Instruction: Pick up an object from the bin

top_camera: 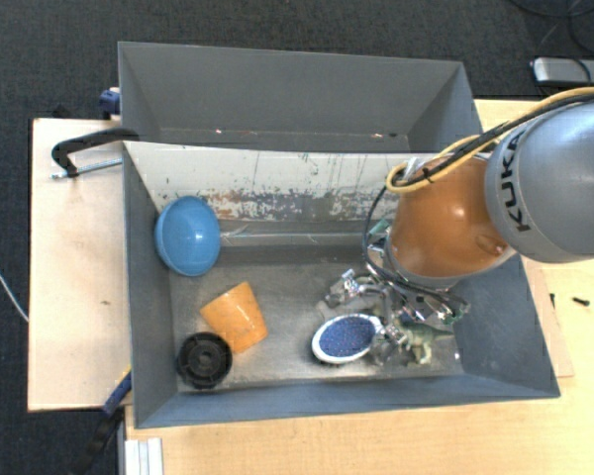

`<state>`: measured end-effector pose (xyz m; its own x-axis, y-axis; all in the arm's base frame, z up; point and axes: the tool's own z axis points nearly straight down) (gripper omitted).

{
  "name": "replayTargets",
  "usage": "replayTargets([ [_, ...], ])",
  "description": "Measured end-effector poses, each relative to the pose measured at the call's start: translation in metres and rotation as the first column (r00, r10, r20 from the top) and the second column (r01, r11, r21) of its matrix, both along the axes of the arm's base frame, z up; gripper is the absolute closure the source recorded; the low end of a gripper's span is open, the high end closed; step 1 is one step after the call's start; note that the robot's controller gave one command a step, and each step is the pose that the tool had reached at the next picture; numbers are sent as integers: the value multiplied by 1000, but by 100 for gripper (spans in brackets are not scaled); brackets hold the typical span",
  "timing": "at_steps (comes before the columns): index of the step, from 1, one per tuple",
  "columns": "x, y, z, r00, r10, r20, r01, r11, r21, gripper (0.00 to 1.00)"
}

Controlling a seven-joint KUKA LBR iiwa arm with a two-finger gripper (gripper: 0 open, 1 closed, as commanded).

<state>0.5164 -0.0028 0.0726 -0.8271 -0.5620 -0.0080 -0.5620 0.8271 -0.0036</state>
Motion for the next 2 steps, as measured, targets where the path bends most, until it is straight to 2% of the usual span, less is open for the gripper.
replayTargets([
  [2,3,1,2,1000,-2,-2,2,1000,0,0],
])
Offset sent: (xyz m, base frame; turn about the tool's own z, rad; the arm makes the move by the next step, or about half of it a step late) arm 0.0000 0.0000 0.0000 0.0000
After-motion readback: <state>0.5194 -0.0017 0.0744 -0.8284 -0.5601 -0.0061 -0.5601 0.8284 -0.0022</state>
